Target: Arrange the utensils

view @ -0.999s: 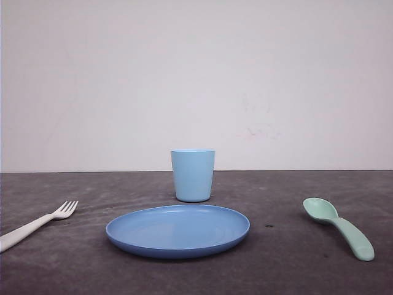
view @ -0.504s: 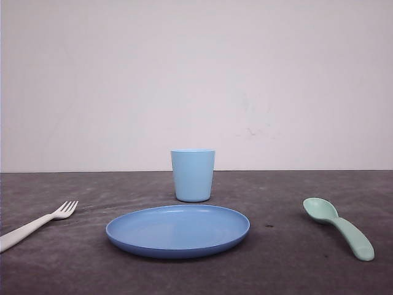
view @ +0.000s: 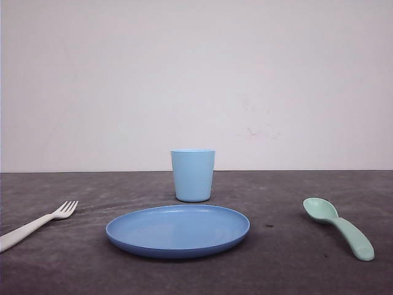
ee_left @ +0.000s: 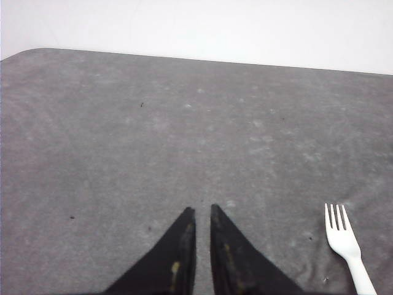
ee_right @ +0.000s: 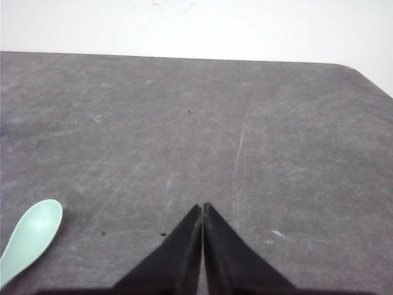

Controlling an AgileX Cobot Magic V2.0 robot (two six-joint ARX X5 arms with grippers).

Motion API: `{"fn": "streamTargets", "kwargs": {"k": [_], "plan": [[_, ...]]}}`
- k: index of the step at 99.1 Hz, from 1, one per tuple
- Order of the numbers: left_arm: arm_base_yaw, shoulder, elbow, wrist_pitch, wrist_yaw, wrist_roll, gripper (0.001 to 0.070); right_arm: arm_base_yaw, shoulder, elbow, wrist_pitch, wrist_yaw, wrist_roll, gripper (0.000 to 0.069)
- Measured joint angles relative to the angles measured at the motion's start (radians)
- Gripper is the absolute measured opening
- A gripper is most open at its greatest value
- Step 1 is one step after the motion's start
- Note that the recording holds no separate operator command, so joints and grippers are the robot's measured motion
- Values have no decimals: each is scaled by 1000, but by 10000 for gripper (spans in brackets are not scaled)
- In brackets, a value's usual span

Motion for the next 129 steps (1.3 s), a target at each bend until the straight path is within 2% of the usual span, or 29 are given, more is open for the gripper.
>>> {"fn": "streamTargets", "kwargs": {"k": [52, 104, 117, 129], "plan": [[0, 0, 0, 0, 0, 0, 17, 0, 0, 0, 0, -1, 3, 2], [0, 0, 0, 0, 1, -1, 17, 0, 0, 0, 0, -11, 108, 2], [0, 0, 0, 21, 45, -47, 17, 0, 0, 0, 19, -62, 174, 2], [0, 0, 0, 158, 108, -113, 17, 0, 0, 29, 40, -111, 260, 2]]}}
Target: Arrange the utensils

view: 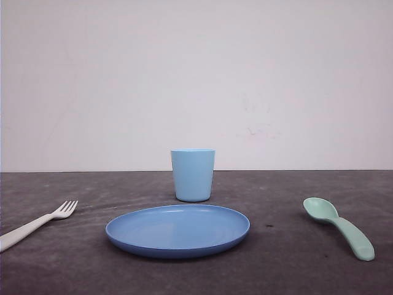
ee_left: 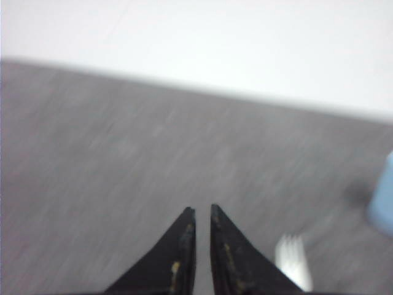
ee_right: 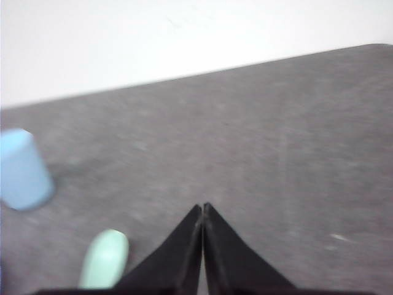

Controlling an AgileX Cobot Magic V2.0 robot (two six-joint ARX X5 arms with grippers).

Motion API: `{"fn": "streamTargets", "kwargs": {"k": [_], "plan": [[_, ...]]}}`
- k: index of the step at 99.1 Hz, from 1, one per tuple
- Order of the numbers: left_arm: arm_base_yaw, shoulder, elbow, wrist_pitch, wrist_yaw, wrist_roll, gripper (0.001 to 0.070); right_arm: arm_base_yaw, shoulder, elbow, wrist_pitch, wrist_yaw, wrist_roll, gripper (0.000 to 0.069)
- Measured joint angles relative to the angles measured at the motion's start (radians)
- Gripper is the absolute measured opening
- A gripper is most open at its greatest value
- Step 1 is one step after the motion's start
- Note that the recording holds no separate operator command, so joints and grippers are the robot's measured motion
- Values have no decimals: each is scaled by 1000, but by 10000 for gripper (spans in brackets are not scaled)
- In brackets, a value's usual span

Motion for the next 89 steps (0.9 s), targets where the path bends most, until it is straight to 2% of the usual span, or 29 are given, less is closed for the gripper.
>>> {"fn": "streamTargets", "kwargs": {"k": [10, 22, 34, 45, 59, 76, 89], "plan": [[0, 0, 5, 95, 53, -62, 17, 0, 9, 84, -19, -12, 54, 2], [0, 4, 71, 94, 103, -122, 17, 0, 49, 219, -75, -29, 78, 2], [0, 31, 195, 55, 138, -142, 17, 0, 137, 355, -160, -53, 76, 2], [0, 99, 332, -45, 190, -144, 17, 0, 243, 494, -234, -71, 55, 2], [0, 220, 510, -201, 245, -111, 17, 0, 386, 651, -328, -80, -2, 2], [0, 386, 689, -367, 248, -11, 17, 0, 554, 794, -451, -76, -90, 2], [0, 519, 756, -448, 247, 35, 17, 0, 661, 829, -500, -74, -137, 2]]}}
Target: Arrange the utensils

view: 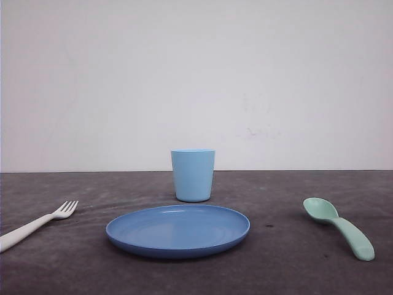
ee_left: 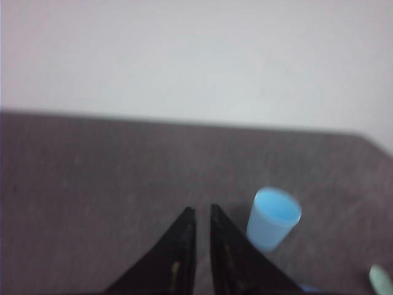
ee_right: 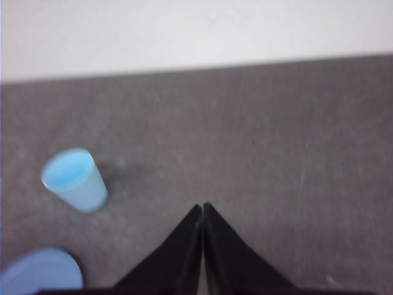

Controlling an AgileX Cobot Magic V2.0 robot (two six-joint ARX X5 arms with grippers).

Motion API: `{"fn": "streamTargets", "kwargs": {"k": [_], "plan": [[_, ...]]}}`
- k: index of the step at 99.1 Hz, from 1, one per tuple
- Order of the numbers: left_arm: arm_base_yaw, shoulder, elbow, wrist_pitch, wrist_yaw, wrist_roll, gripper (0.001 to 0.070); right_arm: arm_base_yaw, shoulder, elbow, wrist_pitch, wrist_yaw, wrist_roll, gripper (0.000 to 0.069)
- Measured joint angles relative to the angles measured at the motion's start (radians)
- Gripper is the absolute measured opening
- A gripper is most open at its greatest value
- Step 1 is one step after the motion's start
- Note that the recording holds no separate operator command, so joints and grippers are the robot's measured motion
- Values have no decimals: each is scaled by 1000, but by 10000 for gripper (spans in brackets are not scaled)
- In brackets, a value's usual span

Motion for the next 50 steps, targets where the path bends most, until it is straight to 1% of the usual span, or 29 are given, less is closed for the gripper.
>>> {"fn": "streamTargets", "kwargs": {"k": [8, 19, 24, 33, 50], "plan": [[0, 74, 4, -32, -23, 8, 17, 0, 71, 0, -37, 24, -19, 2], [-11, 180, 4, -93, -103, 29, 17, 0, 180, 0, -90, 53, -35, 2], [-13, 219, 4, -114, -125, 38, 17, 0, 220, 0, -101, 53, -45, 2], [-20, 272, 4, -134, -132, 60, 17, 0, 281, 0, -99, 53, -55, 2], [-19, 336, 4, -134, -146, 76, 17, 0, 355, 0, -100, 53, -65, 2]]}}
